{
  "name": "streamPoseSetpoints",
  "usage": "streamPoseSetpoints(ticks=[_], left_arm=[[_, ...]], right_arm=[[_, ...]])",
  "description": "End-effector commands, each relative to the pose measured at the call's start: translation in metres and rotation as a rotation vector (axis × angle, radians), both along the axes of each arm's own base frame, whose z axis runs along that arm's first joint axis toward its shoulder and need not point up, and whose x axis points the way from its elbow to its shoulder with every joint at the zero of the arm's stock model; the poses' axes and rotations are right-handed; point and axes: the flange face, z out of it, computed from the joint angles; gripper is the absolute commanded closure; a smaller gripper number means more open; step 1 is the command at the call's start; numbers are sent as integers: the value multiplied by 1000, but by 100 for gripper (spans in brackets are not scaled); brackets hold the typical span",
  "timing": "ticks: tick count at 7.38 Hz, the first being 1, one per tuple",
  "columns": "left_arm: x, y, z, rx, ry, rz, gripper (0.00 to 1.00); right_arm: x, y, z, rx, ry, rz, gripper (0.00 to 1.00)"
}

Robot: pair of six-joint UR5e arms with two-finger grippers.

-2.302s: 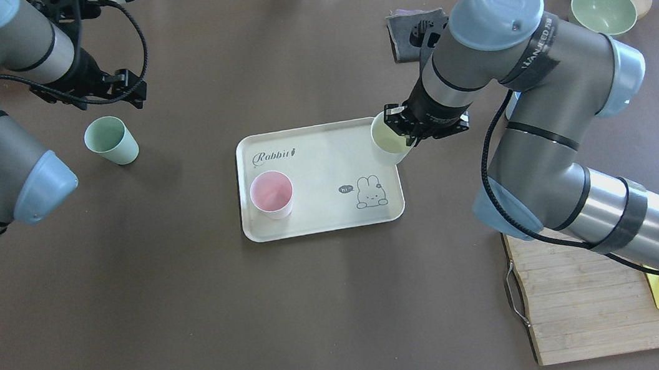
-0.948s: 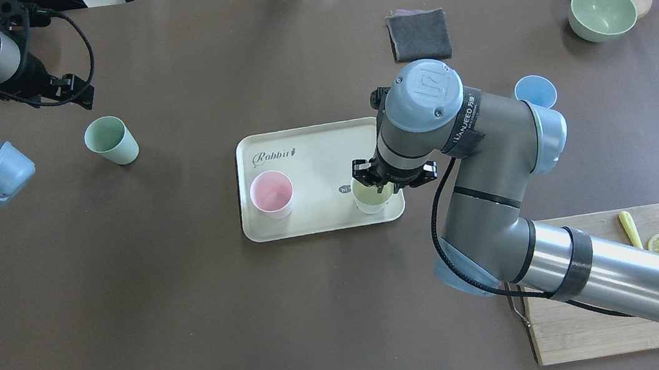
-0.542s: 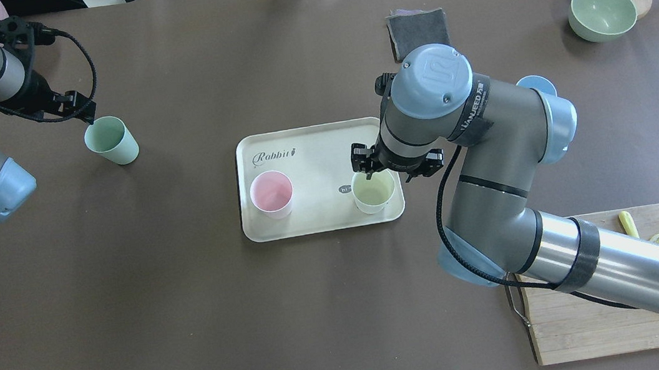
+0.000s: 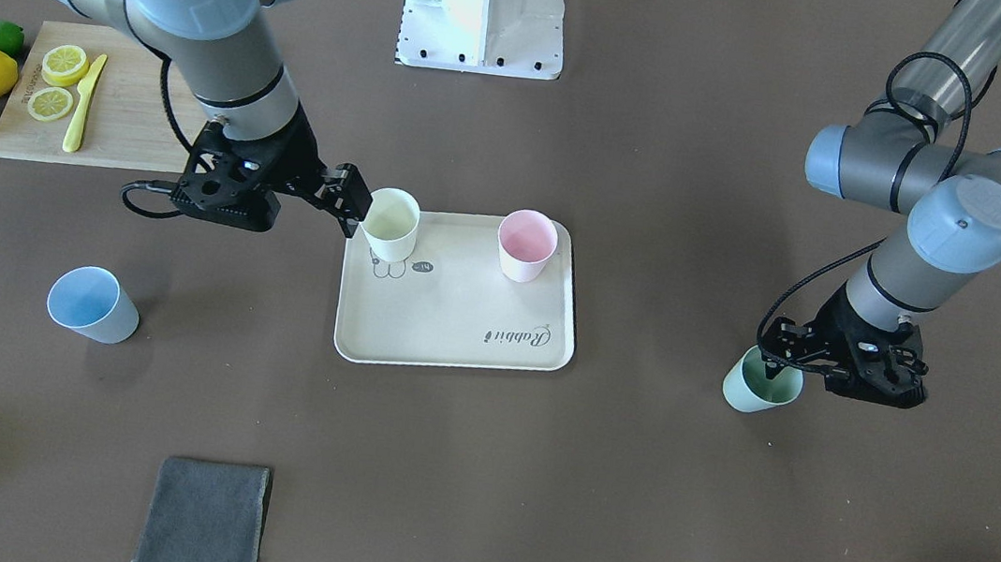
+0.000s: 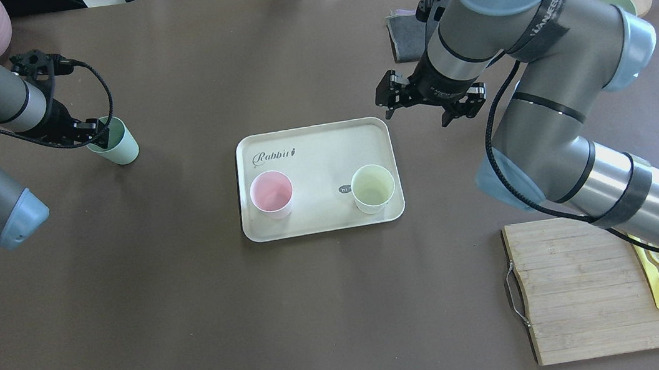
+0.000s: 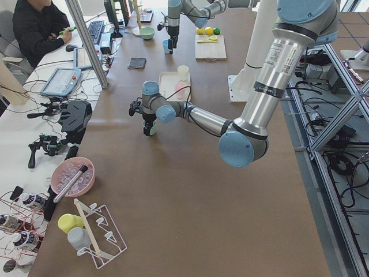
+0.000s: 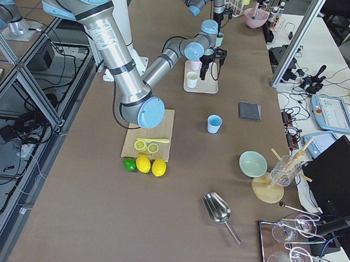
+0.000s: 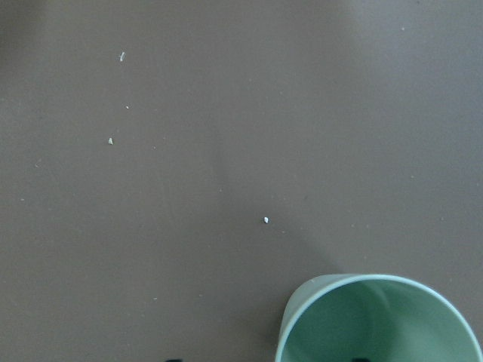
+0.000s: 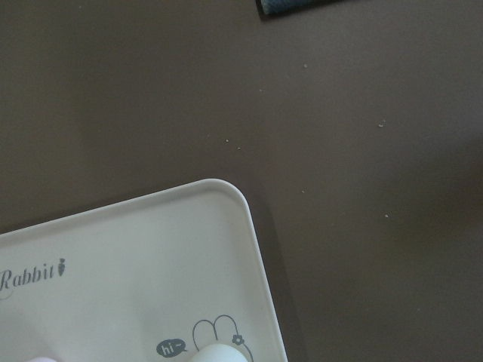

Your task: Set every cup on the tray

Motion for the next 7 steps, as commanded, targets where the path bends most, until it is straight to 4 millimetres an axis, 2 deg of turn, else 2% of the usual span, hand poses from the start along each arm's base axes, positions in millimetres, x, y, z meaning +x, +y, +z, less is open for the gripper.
streamPoseSetpoints(ticks=[1, 2, 3, 4, 5, 6, 7], left_arm=[[1, 8, 2, 36, 32, 4, 100], [1, 4, -8, 39, 36, -1, 100], [-8, -7, -19, 20, 36, -36, 100], [-5, -23, -60, -21, 39, -37, 100], [0, -27, -97, -69, 37, -61, 100], [5, -26, -131, -107, 65, -104, 100], [26, -24, -164, -138, 81, -115, 100]], right_arm=[[69, -24, 21, 4, -5, 3, 0], [97, -24, 28, 16, 27, -11, 0], [124, -32, 44, 28, 71, -19, 0], [144, -39, 69, 42, 104, -36, 0], [160, -39, 101, 62, 146, -63, 0], [168, -40, 124, 65, 177, -78, 0], [170, -39, 143, 66, 205, -98, 0]])
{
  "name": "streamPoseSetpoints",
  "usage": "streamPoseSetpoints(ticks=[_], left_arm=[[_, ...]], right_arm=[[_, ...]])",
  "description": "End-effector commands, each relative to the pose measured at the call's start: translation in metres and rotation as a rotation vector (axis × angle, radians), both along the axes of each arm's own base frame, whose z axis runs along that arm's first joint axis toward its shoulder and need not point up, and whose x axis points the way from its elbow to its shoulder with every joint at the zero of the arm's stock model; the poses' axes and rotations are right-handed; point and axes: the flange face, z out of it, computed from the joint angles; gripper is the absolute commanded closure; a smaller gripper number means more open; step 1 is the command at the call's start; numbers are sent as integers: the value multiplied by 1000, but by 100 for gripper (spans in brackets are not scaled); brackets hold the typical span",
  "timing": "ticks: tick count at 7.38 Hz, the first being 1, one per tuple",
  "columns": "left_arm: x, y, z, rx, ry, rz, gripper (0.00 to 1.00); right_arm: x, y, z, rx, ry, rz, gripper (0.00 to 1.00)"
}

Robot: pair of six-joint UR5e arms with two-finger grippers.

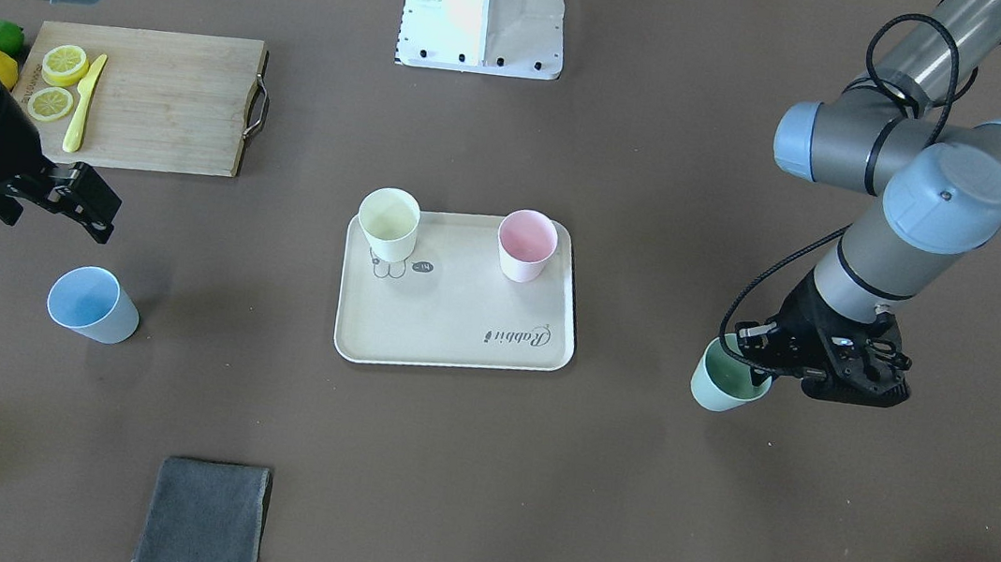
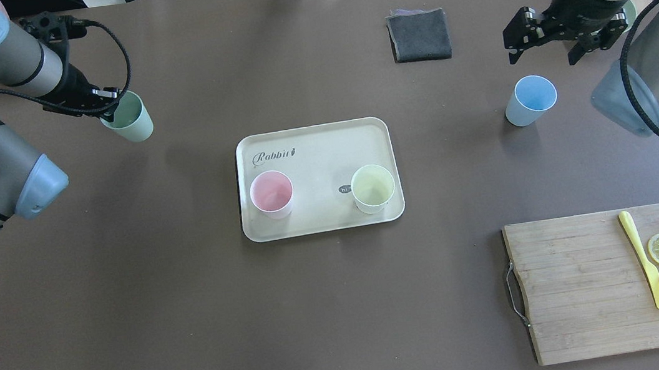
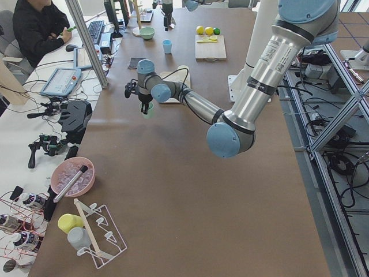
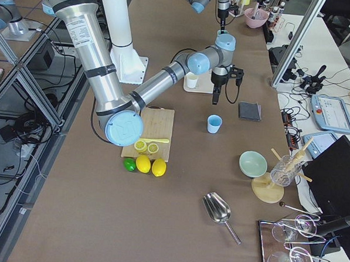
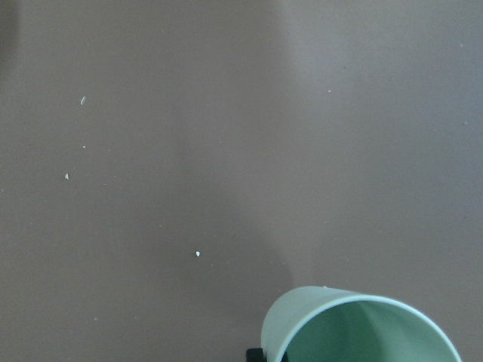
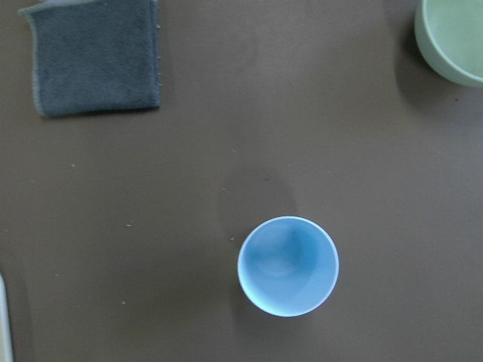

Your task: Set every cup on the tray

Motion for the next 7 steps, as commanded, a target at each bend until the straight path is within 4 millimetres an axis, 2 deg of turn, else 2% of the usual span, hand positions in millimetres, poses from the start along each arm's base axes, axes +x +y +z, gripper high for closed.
streamPoseSetpoints(ticks=[1, 3, 4, 6, 7], left_arm=[[32, 10, -67, -64, 40, -31, 100], [71, 32, -92, -91, 66, -18, 100], [87, 41, -105, -110, 83, -20, 100], [103, 52, -112, -100, 77, -33, 100], [104, 53, -112, -99, 76, -33, 100]], right_arm=[[5, -6, 43, 5, 50, -26, 0], [-3, -32, 96, 59, 32, -18, 0], [-4, -40, 117, 63, 33, -16, 0], [-4, -40, 125, 53, 33, -23, 0], [-2, -37, 127, 48, 30, -20, 0]])
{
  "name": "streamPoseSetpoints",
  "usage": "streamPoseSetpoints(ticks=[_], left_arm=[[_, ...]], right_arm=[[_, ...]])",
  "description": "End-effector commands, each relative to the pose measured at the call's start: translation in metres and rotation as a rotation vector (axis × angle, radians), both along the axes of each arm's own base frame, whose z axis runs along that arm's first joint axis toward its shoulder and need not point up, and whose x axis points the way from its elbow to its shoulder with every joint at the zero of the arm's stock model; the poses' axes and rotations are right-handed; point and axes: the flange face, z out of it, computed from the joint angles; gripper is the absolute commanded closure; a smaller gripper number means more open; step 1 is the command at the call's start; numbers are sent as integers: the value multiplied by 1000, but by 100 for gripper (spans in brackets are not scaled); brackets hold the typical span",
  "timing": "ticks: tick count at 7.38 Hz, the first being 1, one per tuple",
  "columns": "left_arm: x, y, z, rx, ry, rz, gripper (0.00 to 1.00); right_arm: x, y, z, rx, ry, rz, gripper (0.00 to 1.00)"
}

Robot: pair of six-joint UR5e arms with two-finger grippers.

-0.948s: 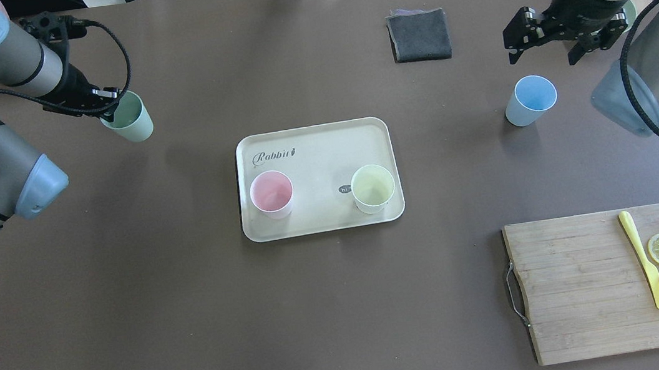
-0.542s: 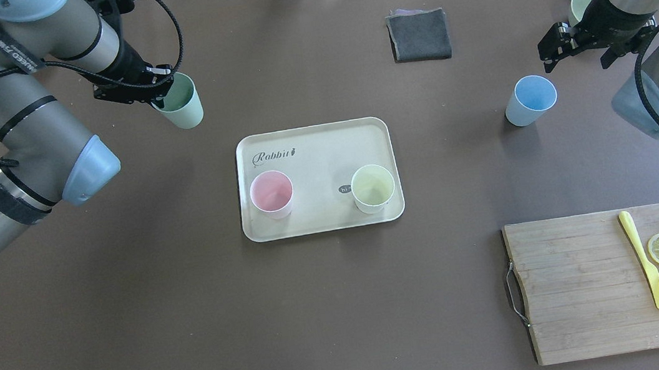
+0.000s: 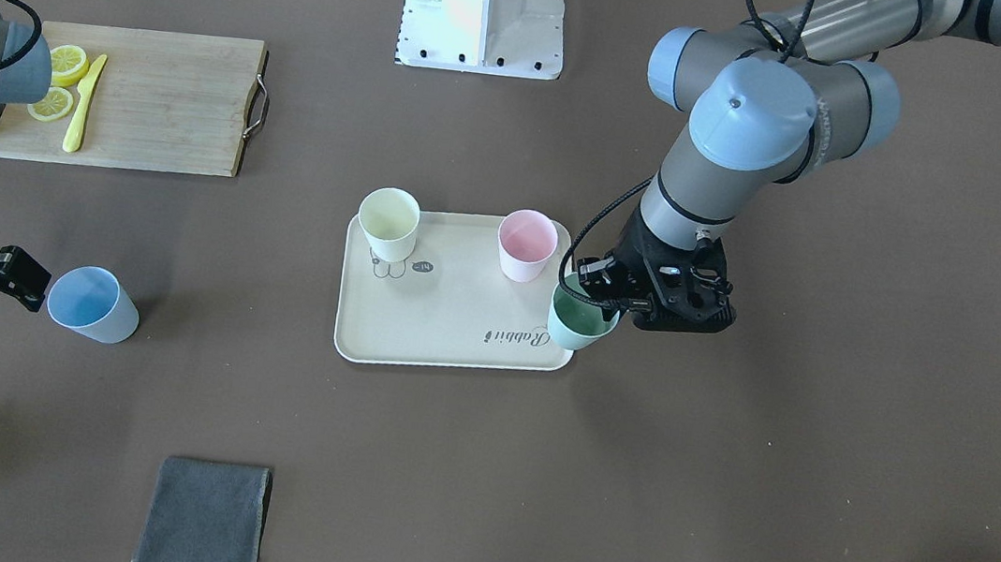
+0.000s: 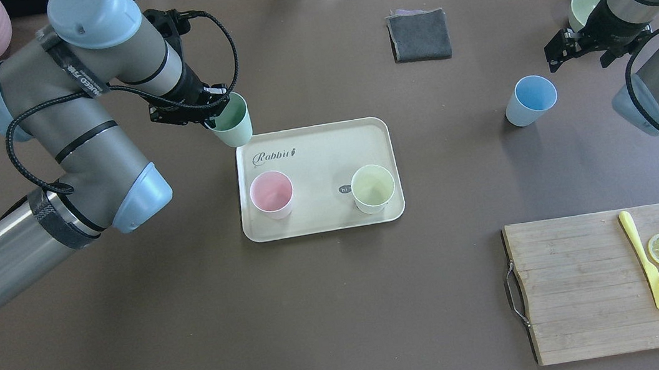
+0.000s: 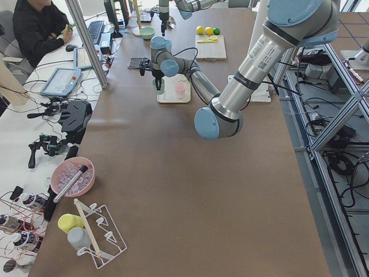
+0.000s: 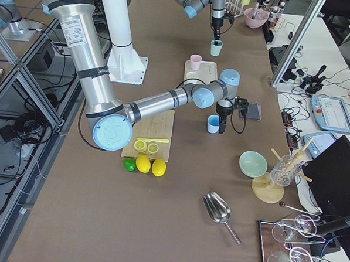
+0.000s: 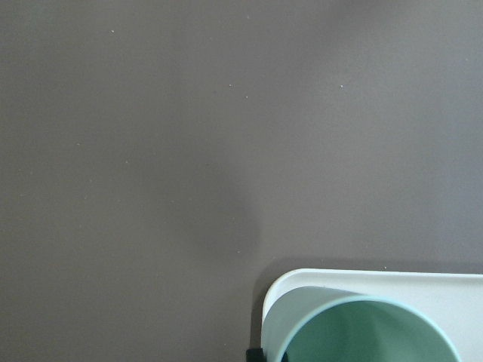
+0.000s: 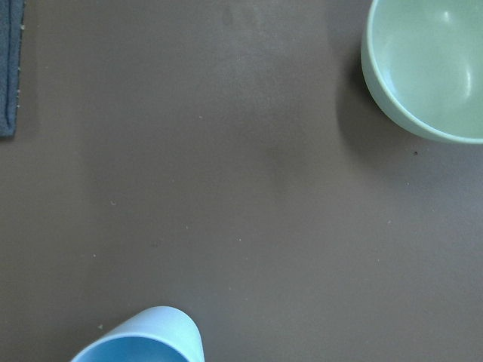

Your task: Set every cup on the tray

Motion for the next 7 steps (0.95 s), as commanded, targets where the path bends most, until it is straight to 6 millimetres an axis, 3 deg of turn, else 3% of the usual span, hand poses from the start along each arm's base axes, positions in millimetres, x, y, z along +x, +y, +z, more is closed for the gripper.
streamPoseSetpoints(ticks=[1, 7], left_arm=[[5, 4, -1, 3, -3, 0, 100], [19, 14, 6, 13, -21, 9, 100]], right_arm=[[2, 6, 7, -14, -3, 8, 0], [-40, 20, 10, -41, 9, -19, 0]])
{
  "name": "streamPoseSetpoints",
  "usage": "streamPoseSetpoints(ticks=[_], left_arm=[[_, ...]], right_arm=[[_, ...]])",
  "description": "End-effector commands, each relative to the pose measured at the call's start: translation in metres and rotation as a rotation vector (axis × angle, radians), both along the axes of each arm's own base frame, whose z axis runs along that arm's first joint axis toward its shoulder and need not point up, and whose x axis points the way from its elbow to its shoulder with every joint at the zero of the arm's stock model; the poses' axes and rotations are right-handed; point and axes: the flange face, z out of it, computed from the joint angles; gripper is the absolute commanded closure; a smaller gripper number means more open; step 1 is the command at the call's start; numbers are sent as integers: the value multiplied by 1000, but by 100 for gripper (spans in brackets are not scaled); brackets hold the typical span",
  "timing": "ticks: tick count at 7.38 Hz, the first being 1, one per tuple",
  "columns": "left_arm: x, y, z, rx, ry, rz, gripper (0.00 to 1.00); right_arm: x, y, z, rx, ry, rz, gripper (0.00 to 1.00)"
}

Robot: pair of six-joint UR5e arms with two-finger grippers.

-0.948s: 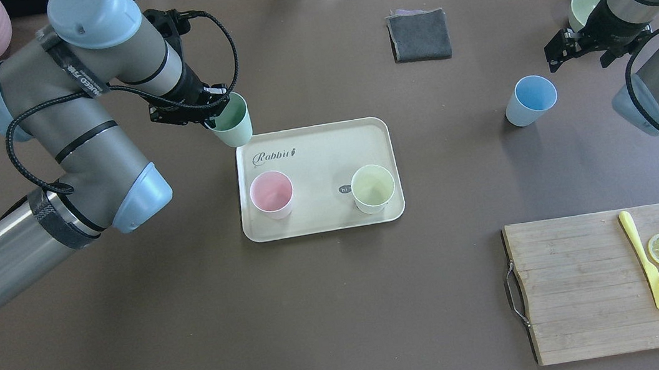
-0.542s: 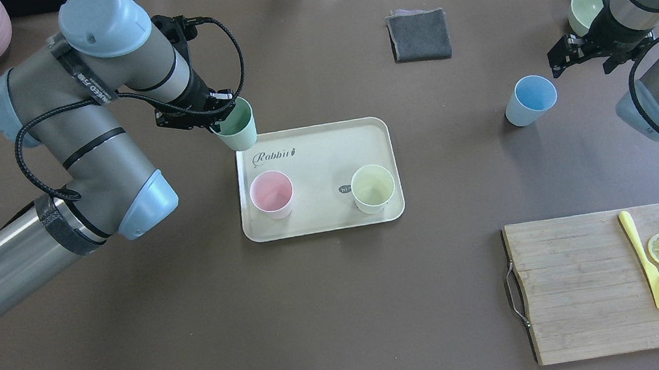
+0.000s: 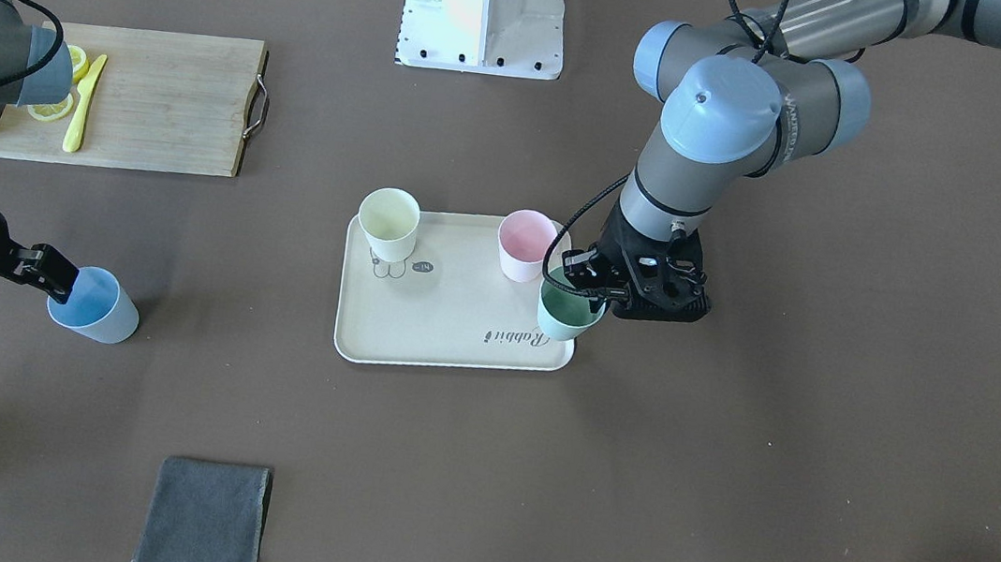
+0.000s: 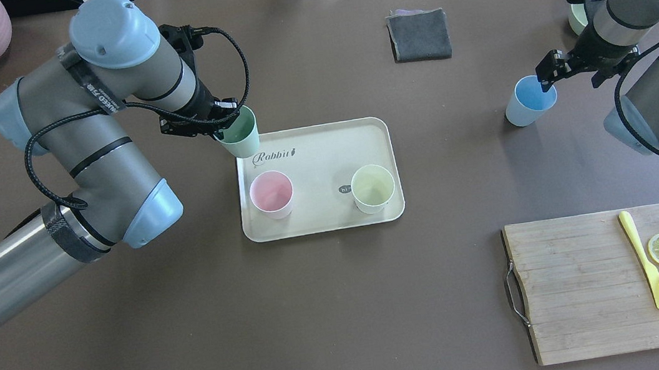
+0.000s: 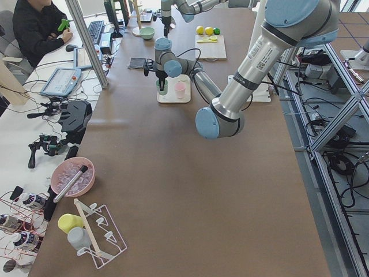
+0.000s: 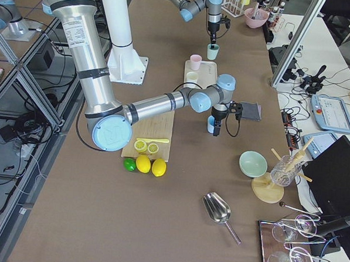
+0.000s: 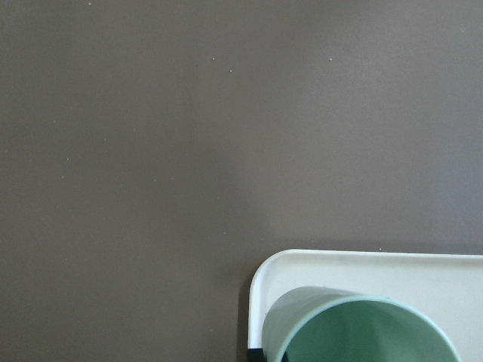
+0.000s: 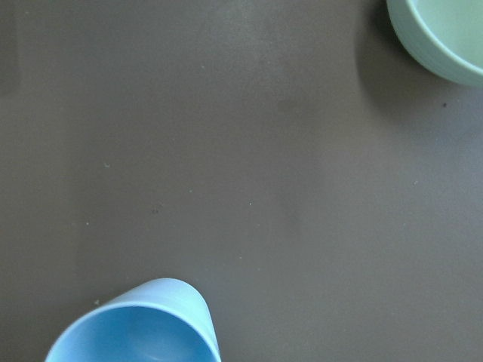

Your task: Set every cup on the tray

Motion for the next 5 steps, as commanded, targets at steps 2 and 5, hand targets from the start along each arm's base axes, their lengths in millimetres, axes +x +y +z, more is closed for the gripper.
streamPoseSetpoints(ticks=[2, 5], left_arm=[[22, 17, 2, 12, -14, 20, 100], [49, 40, 7, 32, -39, 41, 100]], right_arm=[[-20, 5, 3, 5, 7, -14, 0], [-26, 7, 5, 7, 13, -22, 0]])
